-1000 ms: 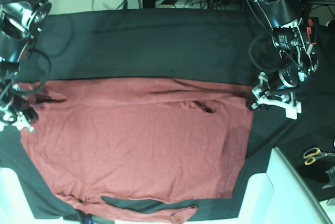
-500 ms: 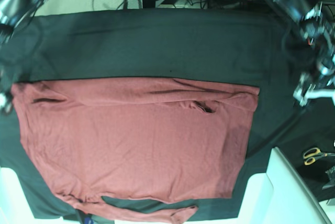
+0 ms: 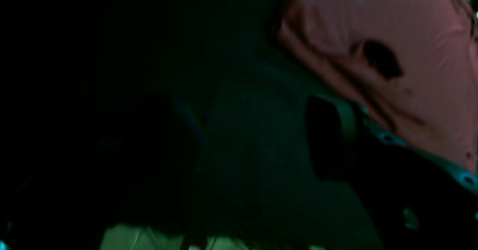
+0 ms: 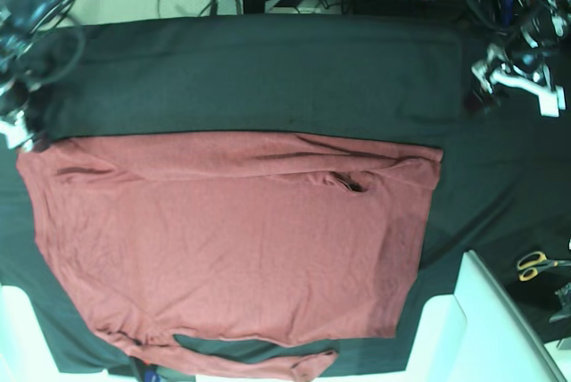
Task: Fold the T-shirt properly
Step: 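Lower both grippers onto the folded edge of the shirt and grasp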
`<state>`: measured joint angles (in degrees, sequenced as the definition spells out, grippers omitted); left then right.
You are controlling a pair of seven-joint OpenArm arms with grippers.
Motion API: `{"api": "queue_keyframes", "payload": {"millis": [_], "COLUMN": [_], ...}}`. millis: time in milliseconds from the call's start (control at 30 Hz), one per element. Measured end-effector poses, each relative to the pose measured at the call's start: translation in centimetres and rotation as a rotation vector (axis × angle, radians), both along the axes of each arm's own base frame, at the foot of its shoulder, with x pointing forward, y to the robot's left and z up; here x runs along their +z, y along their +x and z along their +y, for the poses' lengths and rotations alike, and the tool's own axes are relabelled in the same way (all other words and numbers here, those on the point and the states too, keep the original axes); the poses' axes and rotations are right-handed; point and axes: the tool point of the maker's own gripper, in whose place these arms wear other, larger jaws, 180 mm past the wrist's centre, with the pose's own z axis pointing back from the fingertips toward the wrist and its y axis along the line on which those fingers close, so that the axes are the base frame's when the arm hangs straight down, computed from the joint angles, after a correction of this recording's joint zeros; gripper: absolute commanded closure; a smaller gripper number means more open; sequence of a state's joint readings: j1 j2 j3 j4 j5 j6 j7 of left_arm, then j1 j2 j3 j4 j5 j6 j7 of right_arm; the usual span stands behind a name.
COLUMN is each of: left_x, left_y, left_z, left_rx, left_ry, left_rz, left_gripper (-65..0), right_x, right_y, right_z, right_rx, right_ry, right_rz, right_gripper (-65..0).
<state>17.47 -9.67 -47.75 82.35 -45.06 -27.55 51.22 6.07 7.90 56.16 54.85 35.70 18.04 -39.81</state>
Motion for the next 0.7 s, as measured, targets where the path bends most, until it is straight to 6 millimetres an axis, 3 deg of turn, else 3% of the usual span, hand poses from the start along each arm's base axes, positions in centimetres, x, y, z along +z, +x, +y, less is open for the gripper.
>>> {"api": "queue_keyframes", "payload": {"millis": [200, 333, 700], "left_x": [-0.3, -0.8, -0.9], "left_y": [-1.9, -2.4, -2.4], "left_z": [0.8, -0.1, -0.2], "left_rx": [0.037, 0.019, 0.019], "left_ry": [0.034, 0.035, 0.034], "left_rz": [-0.009, -0.012, -0.013], "left_gripper": [-53.8, -53.8, -53.8], "right_x": [-0.4, -0.6, -0.2], "right_y": [1.7, 2.6, 4.3], "right_z": [0.6, 0.6, 1.4], "right_rx": [-0.003, -0.008, 0.003], "right_ry": [0.032, 0.056, 0.077], "right_rz": [-0.068, -0.075, -0.083], "right_gripper": [-38.3, -38.3, -38.1]}}
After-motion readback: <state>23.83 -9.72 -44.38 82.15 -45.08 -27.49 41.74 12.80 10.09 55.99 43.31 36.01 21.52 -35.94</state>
